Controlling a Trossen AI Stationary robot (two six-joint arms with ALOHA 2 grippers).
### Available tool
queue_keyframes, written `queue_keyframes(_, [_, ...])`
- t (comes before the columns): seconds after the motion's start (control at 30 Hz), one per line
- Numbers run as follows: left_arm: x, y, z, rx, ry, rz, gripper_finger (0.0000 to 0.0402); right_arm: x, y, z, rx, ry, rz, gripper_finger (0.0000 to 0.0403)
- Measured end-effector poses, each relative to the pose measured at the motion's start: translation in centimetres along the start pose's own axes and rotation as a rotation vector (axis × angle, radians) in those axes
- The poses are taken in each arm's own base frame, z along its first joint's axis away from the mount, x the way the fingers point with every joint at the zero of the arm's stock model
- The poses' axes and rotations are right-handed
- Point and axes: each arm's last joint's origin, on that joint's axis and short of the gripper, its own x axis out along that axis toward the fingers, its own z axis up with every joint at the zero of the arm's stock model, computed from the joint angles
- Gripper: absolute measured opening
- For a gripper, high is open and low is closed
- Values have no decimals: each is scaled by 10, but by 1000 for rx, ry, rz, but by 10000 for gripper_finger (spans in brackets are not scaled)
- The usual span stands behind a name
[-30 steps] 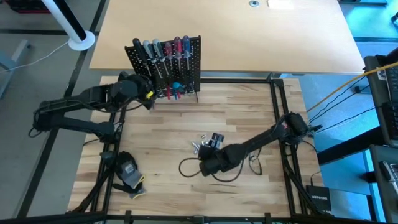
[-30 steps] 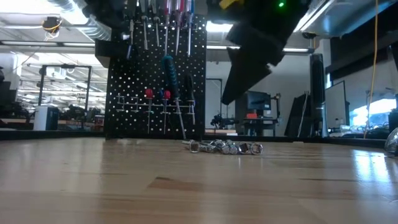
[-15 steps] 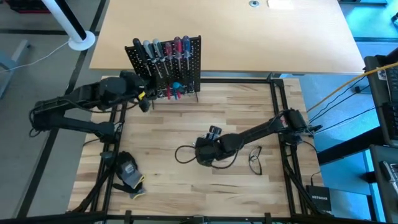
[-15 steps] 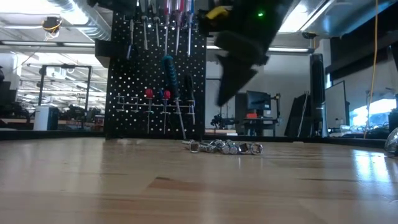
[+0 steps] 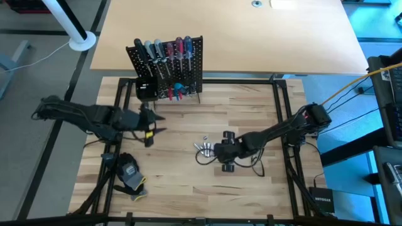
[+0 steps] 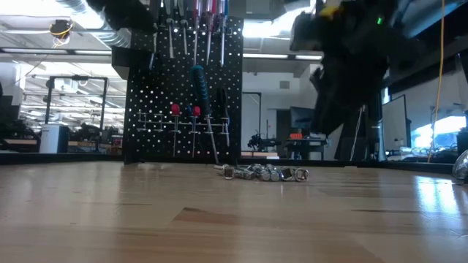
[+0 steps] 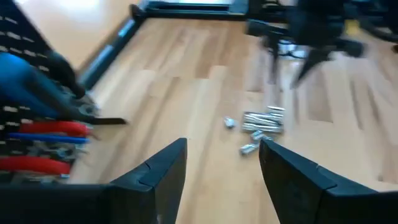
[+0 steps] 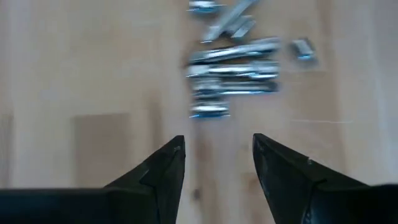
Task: Hang tools onto peg board
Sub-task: Put the socket into the black bin on the peg board
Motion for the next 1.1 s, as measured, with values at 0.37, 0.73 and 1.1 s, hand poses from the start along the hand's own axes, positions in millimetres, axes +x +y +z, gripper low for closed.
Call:
queue_keyframes(0.37, [10, -21, -33, -64, 31, -84, 191, 22, -8, -15, 3, -31, -39, 205])
queue_keyframes(0.73, [16, -27, -50, -113, 54, -111, 192, 38, -16, -18, 81, -124, 78, 245])
queue_keyframes(1.1, [16, -28, -50, -113, 45, -117, 192, 72, -10, -21, 30, -103, 109, 244])
